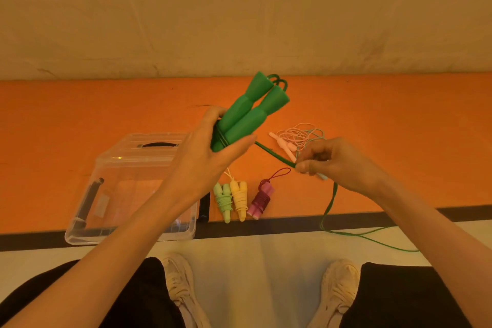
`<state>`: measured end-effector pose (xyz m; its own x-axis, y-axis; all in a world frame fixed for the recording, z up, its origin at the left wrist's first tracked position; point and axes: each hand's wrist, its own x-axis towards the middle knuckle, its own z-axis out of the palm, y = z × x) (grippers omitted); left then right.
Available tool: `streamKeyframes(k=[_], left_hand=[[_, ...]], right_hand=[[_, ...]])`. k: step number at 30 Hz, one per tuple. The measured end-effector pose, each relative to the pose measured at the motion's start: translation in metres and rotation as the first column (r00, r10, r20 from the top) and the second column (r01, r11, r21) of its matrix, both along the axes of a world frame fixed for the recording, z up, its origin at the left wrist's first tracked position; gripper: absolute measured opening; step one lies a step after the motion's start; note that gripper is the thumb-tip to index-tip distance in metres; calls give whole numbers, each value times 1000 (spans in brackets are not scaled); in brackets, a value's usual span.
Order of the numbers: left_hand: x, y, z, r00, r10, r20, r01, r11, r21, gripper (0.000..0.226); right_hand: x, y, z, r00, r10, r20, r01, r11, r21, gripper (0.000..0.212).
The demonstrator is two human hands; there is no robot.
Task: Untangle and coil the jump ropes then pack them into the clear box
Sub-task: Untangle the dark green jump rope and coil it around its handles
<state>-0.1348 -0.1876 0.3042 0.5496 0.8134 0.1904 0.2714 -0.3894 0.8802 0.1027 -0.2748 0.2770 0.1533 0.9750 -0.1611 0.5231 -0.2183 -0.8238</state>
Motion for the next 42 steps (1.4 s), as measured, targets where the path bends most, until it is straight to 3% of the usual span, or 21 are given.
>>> streamKeyframes(k=[5,7,15,23,32,36,40,42], left_hand=[[0,8,-8,981,129,-144,-116,989,97,42],[-1,11,-11,963,168,-212,-140,980,142,46],[3,5,-17,906,211,-366,-67,927,369,46],[3,8,-20,898,144,-415,-42,968,246,48],[5,0,-18,865,30,-501,83,976,201,62],[8,-6,-18,866,-7,-499,157,953,259,62],[8,-8,-18,868,12,-497,167,935,314,55],[4,-3,-16,870,28,-493,136,946,294,54]], right_hand=[[-28,-11,0,988,149,31,-149,989,-2,15],[-40,-14,1,980,196,20,-196,981,-10,7],[-55,-20,13,925,357,-130,-362,932,-18,5],[-48,-23,24,860,382,-337,-440,891,-112,13],[-40,-24,38,815,452,-361,-511,855,-83,6],[-37,-23,43,746,449,-492,-543,838,-57,17],[-35,-23,43,723,502,-474,-635,753,-171,6],[-36,-25,43,746,474,-467,-614,761,-209,9]])
